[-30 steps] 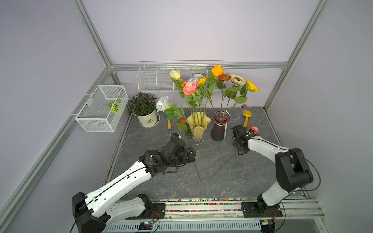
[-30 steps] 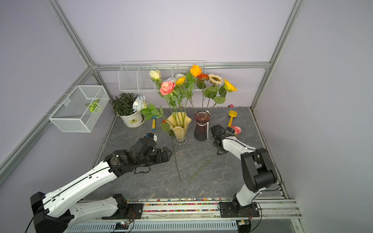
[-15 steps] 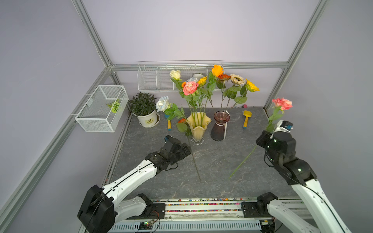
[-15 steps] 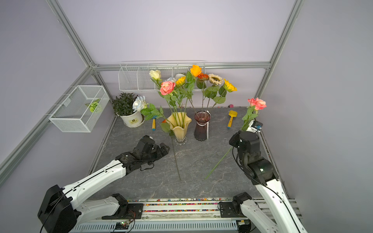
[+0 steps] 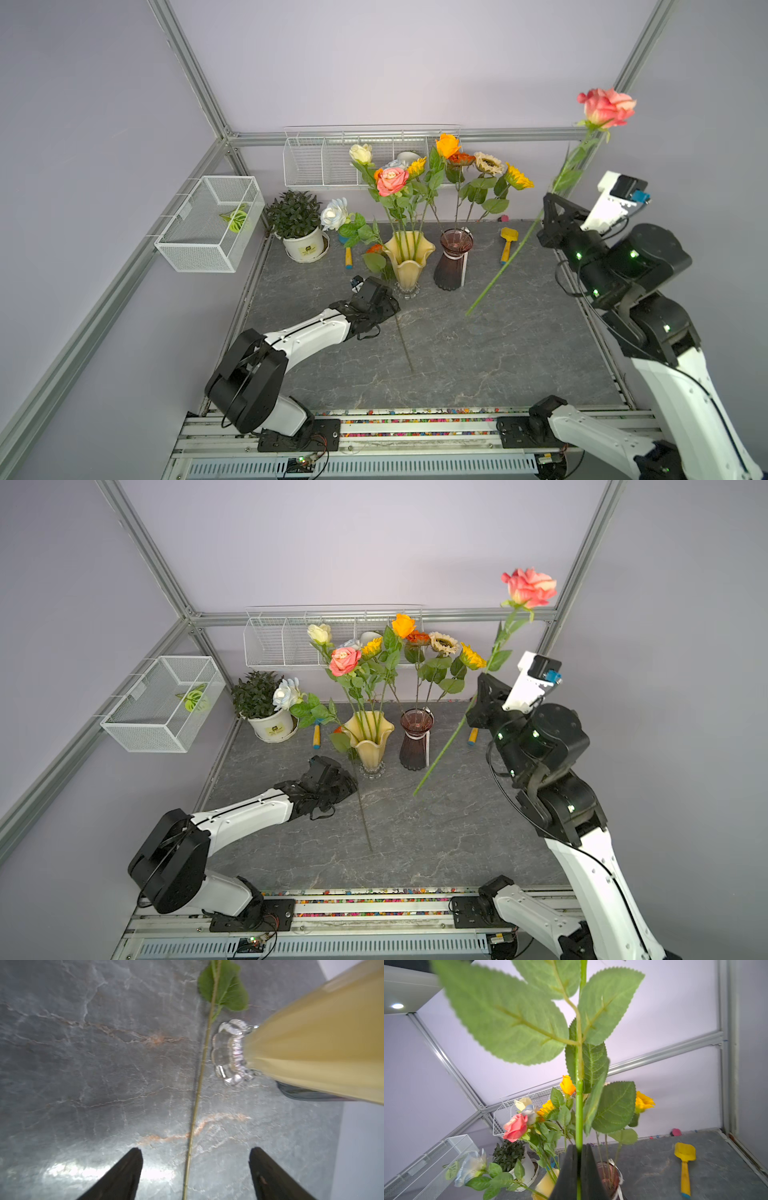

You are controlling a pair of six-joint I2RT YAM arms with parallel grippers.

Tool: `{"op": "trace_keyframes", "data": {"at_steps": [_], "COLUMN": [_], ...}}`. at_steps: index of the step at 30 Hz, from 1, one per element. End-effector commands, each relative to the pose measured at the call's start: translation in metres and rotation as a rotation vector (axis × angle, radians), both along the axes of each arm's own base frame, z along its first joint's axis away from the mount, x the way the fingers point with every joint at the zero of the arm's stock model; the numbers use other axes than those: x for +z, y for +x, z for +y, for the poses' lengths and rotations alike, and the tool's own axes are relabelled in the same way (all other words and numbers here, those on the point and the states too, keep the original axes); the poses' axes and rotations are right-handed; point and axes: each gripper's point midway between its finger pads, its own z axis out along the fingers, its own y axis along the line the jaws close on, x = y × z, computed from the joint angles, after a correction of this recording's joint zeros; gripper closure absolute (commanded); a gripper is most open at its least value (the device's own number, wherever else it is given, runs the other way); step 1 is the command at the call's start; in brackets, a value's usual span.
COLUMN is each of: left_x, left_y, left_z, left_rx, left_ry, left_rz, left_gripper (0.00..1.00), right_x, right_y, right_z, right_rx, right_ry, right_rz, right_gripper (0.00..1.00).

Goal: Arrange the flowers in different vases according to their variety
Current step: Insert the flower into the vase.

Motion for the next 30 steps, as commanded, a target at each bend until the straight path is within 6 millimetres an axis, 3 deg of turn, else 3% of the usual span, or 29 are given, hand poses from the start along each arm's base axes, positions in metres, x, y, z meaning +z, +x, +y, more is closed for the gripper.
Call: {"op": "trace_keyframes", "data": {"at_steps": [1, 7, 16, 20, 23, 30], "left_x": [0.005, -0.009, -0.032, -0.045, -0.053, -0.06], "left_y": [0.016, 0.027, 0.029, 0.028, 0.026, 0.025], "left_z": [-0.006, -0.014, -0.016, -0.015, -0.016, -0.013], "left_rx": [0.031, 0.037, 0.04, 0.044, 0.04, 0.05], "left_ry": [0.001, 0.014, 0.065, 0.084, 0.09, 0.096], "left_rz": [-0.017, 0.003, 0.073, 0.11, 0.133, 0.157], "left_gripper": [0.17, 0.22, 0.3, 0.38, 0.44, 0.77], "right_x": [0.035, 0.055, 0.045, 0.019, -0.012, -0.093], "right_y": [0.015, 0.062, 0.135, 0.16, 0.177, 0.192], "right_z": [0.036, 0.099, 0.148, 0.163, 0.171, 0.18], "right_rx": [0.048, 0.067, 0.019, 0.007, -0.007, -0.005], "right_ry": [-0.045, -0.13, -0.228, -0.263, -0.288, -0.325], "right_rz": [-0.123, -0.212, -0.218, -0.185, -0.143, -0.062], "right_gripper": [1.0, 1.0, 1.0, 1.0, 1.0, 1.0]}}
